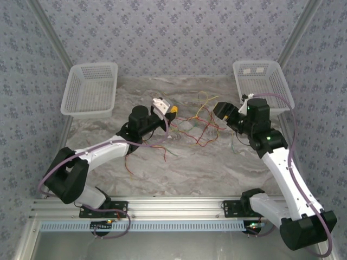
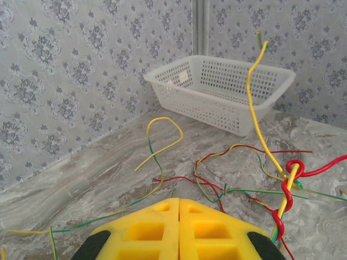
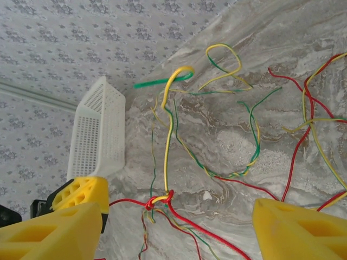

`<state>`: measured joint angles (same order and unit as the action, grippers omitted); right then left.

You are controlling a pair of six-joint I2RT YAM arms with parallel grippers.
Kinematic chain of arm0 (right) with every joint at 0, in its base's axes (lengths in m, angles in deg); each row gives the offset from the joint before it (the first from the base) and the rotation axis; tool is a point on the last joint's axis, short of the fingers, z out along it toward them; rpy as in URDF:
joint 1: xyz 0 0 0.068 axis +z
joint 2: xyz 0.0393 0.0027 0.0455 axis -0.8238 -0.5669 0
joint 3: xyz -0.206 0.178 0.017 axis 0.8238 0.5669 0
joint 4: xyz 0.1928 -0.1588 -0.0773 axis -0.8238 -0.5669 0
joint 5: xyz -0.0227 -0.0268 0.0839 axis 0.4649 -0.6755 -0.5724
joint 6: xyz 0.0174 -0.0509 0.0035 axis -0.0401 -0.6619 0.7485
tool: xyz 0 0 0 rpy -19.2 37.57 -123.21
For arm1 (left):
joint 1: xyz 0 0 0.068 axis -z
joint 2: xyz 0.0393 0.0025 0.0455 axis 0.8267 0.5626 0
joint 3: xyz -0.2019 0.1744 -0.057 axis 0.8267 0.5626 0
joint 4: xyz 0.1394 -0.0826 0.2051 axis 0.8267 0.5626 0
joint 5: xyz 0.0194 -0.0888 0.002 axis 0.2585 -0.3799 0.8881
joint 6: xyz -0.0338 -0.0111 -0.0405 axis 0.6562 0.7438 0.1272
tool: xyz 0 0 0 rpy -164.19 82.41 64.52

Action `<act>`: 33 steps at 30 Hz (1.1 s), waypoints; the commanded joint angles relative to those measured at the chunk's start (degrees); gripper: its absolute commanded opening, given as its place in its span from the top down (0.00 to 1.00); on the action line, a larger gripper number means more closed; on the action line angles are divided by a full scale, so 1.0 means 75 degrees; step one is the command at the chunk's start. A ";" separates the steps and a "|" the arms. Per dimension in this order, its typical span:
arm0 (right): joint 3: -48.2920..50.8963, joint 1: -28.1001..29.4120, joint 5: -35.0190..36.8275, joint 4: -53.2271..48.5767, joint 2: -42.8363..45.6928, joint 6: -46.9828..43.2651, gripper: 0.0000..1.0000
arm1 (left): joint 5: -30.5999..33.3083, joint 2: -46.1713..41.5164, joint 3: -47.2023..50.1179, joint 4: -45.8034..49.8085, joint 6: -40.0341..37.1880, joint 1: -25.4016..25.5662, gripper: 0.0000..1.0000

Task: Untangle the cables

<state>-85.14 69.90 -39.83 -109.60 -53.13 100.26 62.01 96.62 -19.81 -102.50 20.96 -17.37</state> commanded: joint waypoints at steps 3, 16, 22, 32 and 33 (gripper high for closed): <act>-0.0262 0.0242 -0.0353 0.0617 -0.1072 -0.0327 0.25 | 0.0133 0.0106 -0.0328 -0.0383 0.0131 0.0143 1.00; -0.0381 0.0720 -0.0742 0.1899 -0.2622 0.0386 0.50 | 0.0363 0.0246 -0.0226 -0.0841 0.0324 0.0192 1.00; -0.0060 0.0510 -0.0292 0.2268 -0.2609 0.0625 1.00 | 0.0573 0.0127 -0.0054 -0.0832 0.0280 0.0201 1.00; 0.0786 -0.0497 0.0305 0.2354 -0.1671 0.0523 1.00 | 0.0928 -0.0850 0.0704 -0.0541 0.0354 -0.0270 1.00; 0.0827 -0.0616 0.0226 0.2337 -0.1611 0.0526 1.00 | 0.0880 -0.0919 0.0738 -0.0505 0.0360 -0.0335 1.00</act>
<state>-79.90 67.21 -40.42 -92.83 -67.36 104.08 67.41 92.86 -14.65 -105.27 22.55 -18.53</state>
